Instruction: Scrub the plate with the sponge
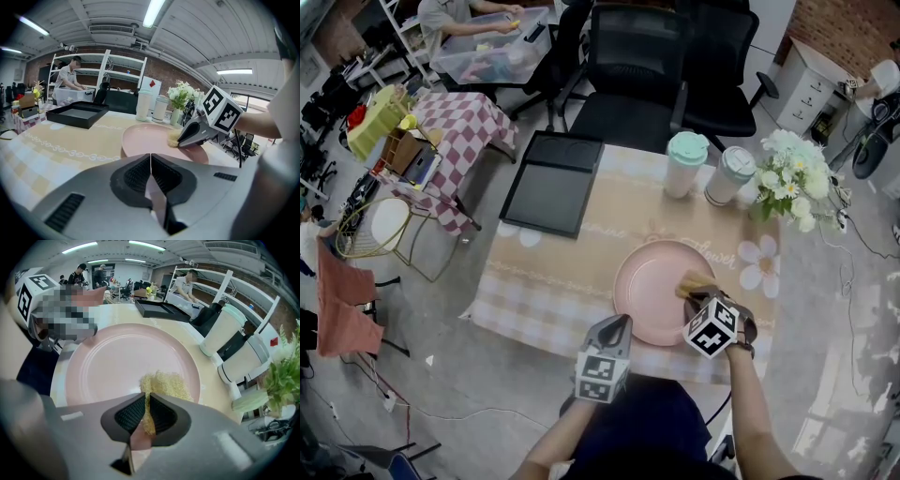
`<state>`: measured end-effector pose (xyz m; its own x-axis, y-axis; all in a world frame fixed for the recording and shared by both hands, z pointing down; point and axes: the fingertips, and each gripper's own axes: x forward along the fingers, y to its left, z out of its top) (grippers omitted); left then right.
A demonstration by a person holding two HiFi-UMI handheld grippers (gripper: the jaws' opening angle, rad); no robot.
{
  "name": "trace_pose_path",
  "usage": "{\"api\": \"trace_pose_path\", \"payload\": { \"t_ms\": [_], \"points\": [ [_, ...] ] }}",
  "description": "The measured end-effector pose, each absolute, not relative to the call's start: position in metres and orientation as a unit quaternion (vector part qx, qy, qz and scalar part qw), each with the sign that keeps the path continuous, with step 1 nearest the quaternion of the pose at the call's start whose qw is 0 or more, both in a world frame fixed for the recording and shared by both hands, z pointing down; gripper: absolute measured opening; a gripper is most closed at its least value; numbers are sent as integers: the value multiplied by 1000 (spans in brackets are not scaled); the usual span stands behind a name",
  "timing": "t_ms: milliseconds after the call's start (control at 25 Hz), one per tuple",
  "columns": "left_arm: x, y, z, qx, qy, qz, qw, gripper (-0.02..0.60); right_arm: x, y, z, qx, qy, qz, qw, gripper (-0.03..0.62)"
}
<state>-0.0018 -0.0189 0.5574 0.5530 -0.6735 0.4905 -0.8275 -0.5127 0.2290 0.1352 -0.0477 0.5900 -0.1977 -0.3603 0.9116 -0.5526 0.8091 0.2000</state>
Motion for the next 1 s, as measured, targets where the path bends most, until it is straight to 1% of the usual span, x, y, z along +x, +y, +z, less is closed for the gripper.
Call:
{"api": "trace_pose_path", "payload": {
  "t_ms": [1000],
  "points": [
    [-1,-21,557,854,-438,172,222,12,125,-14,590,280,-769,105,566,32]
  ]
}}
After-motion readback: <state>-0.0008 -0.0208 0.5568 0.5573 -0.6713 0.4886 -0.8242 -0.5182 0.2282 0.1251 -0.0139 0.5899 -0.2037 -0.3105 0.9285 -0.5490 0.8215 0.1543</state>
